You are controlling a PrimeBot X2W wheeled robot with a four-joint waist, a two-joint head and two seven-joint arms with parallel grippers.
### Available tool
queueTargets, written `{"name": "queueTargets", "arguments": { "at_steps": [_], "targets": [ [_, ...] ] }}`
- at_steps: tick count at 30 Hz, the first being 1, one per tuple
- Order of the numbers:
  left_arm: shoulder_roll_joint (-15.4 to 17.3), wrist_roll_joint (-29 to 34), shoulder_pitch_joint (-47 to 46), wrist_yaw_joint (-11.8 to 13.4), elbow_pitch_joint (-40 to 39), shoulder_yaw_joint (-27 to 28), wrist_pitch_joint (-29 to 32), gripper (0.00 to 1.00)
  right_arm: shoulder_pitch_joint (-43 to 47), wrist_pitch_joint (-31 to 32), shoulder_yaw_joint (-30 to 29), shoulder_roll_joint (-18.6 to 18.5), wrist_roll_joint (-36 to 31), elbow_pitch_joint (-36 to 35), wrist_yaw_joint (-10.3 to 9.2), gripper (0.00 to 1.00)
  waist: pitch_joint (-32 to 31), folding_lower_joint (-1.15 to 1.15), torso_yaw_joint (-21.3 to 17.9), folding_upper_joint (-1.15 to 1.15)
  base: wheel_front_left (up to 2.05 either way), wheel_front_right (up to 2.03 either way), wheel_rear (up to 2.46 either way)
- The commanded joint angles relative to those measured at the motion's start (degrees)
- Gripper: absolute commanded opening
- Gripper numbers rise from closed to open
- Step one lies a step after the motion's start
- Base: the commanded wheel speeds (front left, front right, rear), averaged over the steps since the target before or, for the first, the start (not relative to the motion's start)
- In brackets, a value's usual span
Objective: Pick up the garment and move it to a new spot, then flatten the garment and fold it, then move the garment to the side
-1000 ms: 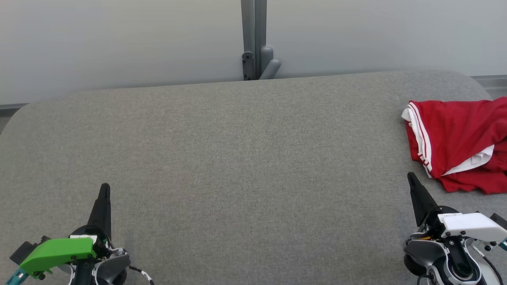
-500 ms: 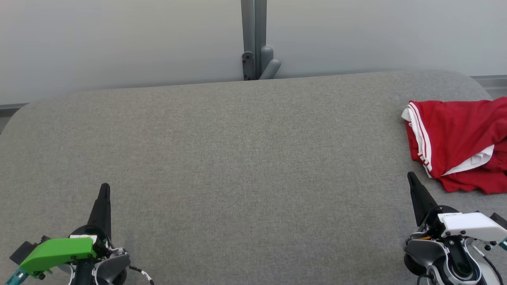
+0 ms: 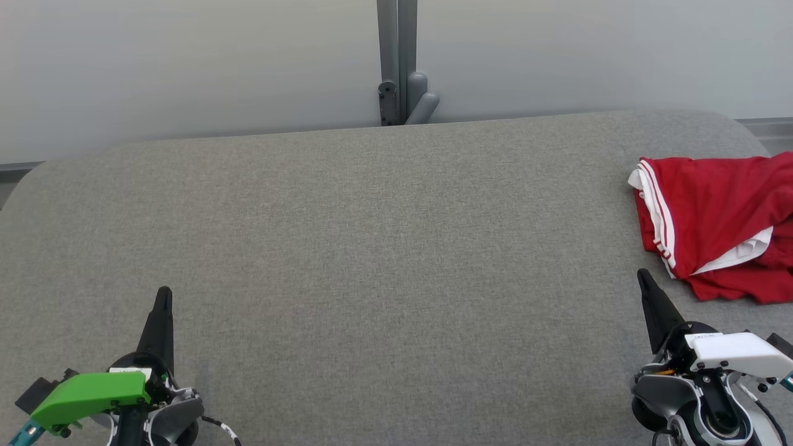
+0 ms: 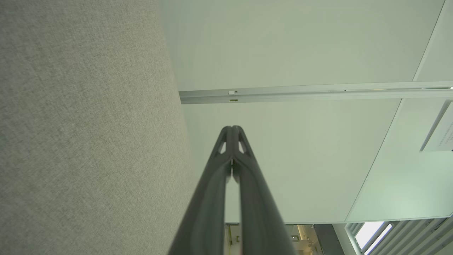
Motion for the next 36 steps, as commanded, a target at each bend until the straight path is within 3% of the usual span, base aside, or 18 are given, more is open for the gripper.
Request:
{"name": "queueTargets", "arguments": {
  "at_steps": [1, 36],
  "targets": [
    [0.36, -0.17, -0.88, -0.34, -0.04, 0.07, 0.19, 0.0, -0.24, 0.26, -0.06, -0.28, 0.39, -0.28, 0.02, 0.0, 0.0, 0.0, 0.0, 0.57, 0.0, 0.0, 0.0],
    [0.36, -0.17, -0.87, -0.34, -0.05, 0.07, 0.18, 0.0, -0.24, 0.25, -0.06, -0.28, 0.4, -0.27, 0.02, 0.0, 0.0, 0.0, 0.0, 0.57, 0.0, 0.0, 0.0]
  ]
}}
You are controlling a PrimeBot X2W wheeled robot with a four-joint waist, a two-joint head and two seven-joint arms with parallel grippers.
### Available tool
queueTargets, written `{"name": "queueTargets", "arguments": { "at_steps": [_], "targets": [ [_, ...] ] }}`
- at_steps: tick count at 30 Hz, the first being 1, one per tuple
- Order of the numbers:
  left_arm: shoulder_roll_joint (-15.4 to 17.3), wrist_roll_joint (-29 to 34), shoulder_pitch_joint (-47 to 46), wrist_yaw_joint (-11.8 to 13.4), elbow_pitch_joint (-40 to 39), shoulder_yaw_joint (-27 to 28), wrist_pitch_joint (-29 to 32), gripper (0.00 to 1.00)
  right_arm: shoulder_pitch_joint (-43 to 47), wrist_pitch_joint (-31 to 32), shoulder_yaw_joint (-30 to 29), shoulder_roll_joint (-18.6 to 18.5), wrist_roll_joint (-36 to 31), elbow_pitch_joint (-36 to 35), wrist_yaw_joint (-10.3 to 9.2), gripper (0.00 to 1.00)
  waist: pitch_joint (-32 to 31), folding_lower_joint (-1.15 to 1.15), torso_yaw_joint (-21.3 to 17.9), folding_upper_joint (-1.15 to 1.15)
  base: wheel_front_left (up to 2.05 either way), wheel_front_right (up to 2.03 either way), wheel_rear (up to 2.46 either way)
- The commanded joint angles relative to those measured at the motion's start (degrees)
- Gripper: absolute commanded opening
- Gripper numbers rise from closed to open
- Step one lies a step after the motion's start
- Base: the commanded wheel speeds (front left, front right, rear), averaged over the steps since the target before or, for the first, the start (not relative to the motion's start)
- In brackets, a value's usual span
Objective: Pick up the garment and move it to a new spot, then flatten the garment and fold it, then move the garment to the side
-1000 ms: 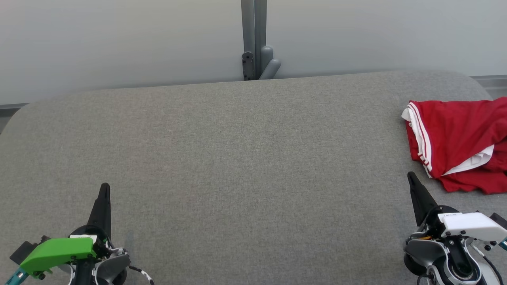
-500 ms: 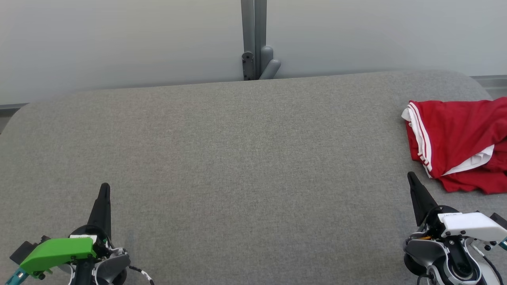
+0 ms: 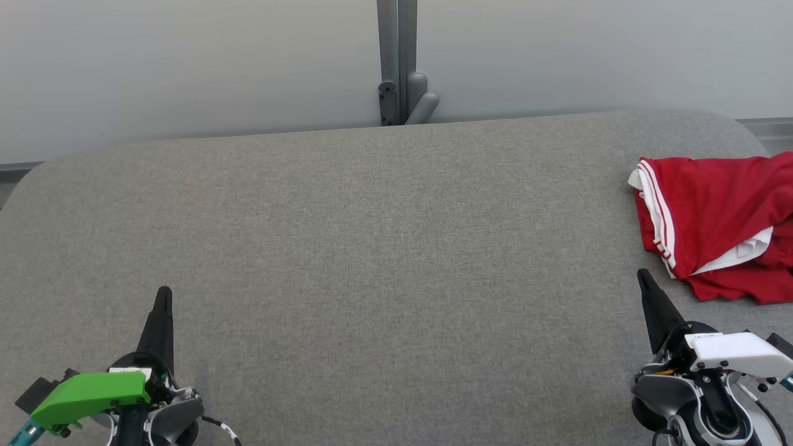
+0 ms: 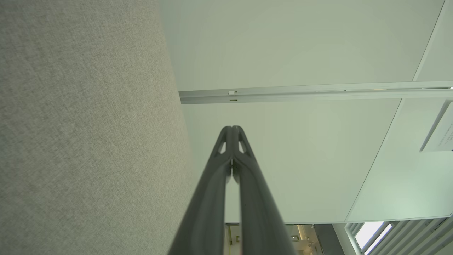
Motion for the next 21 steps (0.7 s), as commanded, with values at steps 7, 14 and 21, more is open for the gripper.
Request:
{"name": "queueTargets", "arguments": {
  "at_steps": [7, 14, 21],
  "targets": [
    [0.36, -0.17, -0.87, -0.34, -0.05, 0.07, 0.18, 0.0, -0.24, 0.25, -0.05, -0.28, 0.4, -0.26, 0.02, 0.0, 0.0, 0.0, 0.0, 0.57, 0.0, 0.0, 0.0],
    [0.36, -0.17, -0.87, -0.34, -0.05, 0.06, 0.18, 0.0, -0.23, 0.25, -0.05, -0.28, 0.4, -0.26, 0.02, 0.0, 0.0, 0.0, 0.0, 0.57, 0.0, 0.0, 0.0],
    [0.36, -0.17, -0.86, -0.34, -0.05, 0.06, 0.18, 0.0, -0.23, 0.25, -0.05, -0.28, 0.4, -0.26, 0.02, 0.0, 0.0, 0.0, 0.0, 0.57, 0.0, 0.0, 0.0]
  ]
}}
